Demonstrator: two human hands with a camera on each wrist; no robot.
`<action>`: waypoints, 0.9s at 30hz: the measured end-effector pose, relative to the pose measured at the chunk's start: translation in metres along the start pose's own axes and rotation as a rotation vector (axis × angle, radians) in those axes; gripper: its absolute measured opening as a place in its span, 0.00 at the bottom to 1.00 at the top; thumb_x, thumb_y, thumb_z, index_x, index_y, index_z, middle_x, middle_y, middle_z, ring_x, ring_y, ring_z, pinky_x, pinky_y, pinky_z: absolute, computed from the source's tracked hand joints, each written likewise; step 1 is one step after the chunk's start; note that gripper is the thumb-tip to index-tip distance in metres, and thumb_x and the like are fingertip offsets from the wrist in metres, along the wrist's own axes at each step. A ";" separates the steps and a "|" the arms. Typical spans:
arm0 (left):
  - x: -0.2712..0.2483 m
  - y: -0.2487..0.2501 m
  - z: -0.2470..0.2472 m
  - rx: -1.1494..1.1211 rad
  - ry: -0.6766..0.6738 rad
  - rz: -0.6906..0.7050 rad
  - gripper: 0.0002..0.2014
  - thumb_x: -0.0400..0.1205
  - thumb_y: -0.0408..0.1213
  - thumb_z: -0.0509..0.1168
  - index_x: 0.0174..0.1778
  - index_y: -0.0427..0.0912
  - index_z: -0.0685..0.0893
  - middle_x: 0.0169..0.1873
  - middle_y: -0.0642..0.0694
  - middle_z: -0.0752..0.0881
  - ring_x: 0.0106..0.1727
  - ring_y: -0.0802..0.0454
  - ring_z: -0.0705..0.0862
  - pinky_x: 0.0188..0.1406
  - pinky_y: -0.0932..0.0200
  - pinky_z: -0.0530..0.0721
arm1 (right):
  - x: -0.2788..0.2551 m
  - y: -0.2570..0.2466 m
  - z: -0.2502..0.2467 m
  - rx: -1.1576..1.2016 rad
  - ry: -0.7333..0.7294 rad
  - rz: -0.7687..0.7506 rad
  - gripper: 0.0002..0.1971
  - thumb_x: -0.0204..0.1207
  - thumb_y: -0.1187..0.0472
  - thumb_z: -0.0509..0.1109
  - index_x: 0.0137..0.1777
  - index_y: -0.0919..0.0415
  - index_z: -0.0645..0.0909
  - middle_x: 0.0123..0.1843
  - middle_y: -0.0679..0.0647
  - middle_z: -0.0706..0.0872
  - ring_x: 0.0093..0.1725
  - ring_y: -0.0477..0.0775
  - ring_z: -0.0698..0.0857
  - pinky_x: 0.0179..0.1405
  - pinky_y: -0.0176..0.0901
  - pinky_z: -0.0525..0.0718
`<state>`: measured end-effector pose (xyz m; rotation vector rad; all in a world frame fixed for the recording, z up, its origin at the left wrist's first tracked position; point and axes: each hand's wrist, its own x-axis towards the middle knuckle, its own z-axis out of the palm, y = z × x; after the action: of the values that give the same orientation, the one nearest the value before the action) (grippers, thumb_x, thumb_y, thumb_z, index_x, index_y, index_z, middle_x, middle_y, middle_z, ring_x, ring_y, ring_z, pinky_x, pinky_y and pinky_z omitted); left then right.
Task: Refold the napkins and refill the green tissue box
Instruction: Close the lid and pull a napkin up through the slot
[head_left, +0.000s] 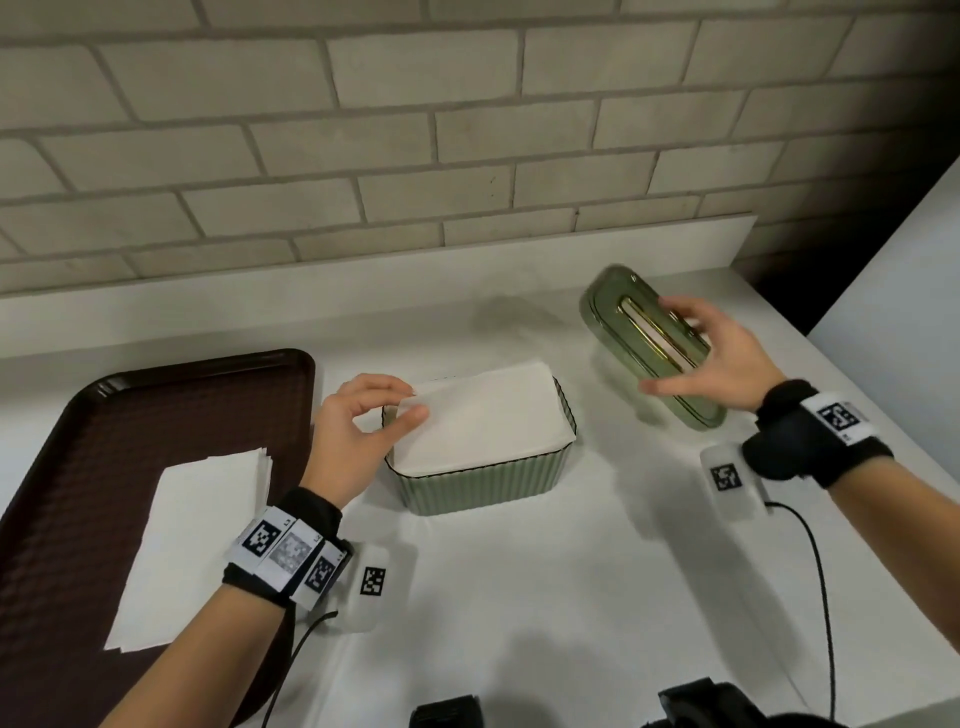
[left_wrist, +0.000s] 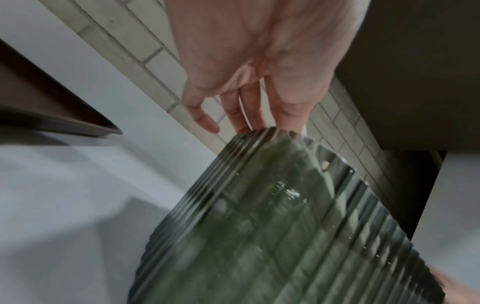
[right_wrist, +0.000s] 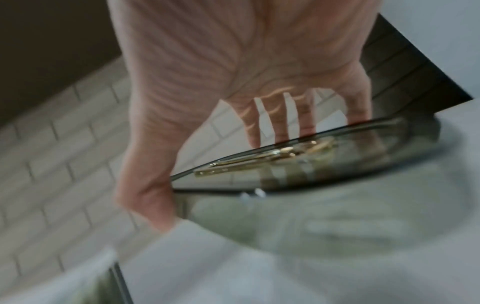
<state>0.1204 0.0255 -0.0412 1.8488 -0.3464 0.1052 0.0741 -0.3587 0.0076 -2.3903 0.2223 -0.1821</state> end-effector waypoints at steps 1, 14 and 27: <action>0.000 -0.003 0.000 0.002 0.001 -0.016 0.04 0.70 0.38 0.79 0.39 0.47 0.92 0.52 0.52 0.87 0.59 0.53 0.82 0.61 0.59 0.74 | 0.000 -0.020 -0.002 0.070 -0.022 -0.087 0.55 0.41 0.36 0.80 0.74 0.48 0.71 0.67 0.46 0.78 0.62 0.47 0.78 0.64 0.43 0.75; -0.005 -0.021 0.003 -0.196 -0.023 -0.176 0.15 0.59 0.52 0.77 0.42 0.64 0.92 0.69 0.49 0.78 0.72 0.51 0.76 0.73 0.34 0.73 | 0.013 -0.127 0.086 -0.309 -0.623 -0.544 0.53 0.46 0.45 0.88 0.74 0.35 0.66 0.76 0.40 0.67 0.75 0.50 0.64 0.73 0.64 0.63; -0.006 -0.044 0.006 -0.319 -0.066 -0.227 0.14 0.75 0.22 0.72 0.55 0.38 0.90 0.71 0.42 0.78 0.75 0.53 0.74 0.69 0.59 0.78 | -0.004 -0.104 0.091 -0.288 -0.533 -0.454 0.57 0.45 0.44 0.87 0.76 0.29 0.61 0.71 0.33 0.64 0.70 0.46 0.61 0.63 0.50 0.61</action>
<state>0.1264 0.0328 -0.0849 1.5650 -0.1835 -0.1594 0.0991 -0.2223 0.0111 -2.6391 -0.5812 0.3010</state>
